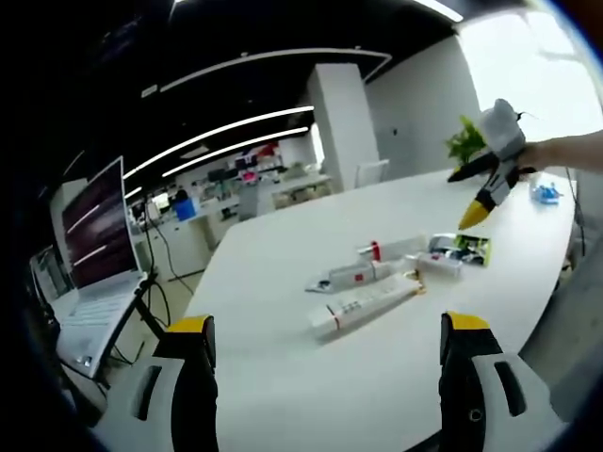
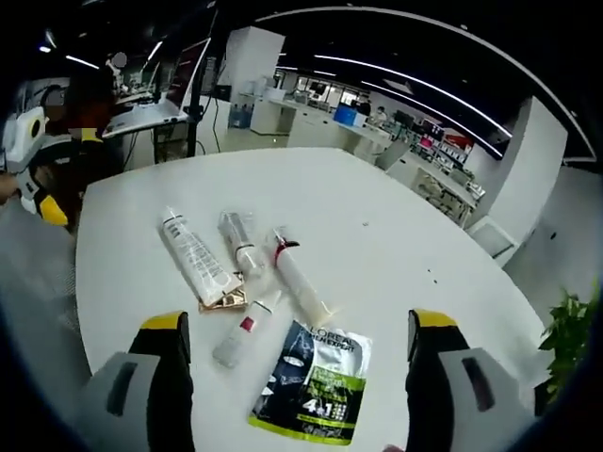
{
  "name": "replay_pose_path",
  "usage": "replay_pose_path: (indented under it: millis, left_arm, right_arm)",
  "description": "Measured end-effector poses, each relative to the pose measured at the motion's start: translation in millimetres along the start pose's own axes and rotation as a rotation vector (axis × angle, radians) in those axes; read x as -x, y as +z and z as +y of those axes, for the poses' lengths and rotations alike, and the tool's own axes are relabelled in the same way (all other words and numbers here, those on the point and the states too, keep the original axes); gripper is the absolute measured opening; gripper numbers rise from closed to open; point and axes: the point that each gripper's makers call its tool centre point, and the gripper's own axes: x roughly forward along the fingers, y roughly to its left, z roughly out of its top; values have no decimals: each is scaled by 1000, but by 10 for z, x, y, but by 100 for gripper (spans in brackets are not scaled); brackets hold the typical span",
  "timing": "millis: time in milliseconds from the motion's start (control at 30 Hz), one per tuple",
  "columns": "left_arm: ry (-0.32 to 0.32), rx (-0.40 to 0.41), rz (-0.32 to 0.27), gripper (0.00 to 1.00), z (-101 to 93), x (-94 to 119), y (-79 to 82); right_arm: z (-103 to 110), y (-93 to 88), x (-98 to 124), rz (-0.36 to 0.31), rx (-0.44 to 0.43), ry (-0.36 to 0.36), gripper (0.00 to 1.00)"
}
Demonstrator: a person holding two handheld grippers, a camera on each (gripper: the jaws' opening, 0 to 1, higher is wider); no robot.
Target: Arrange the skincare products in the storage area until every visible bottle or jar stands upright without overlapping.
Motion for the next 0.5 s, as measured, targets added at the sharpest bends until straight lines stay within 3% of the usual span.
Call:
replay_pose_path:
  millis: [300,500]
  left_arm:
    - [-6,2,6,97,-7,-10,-12]
    - [-7,-2,10,97,-9,-16,-19]
  right_arm:
    - [-141,21,-312,48,38,37,88]
    - [-146,10,-501,104,72,102,78]
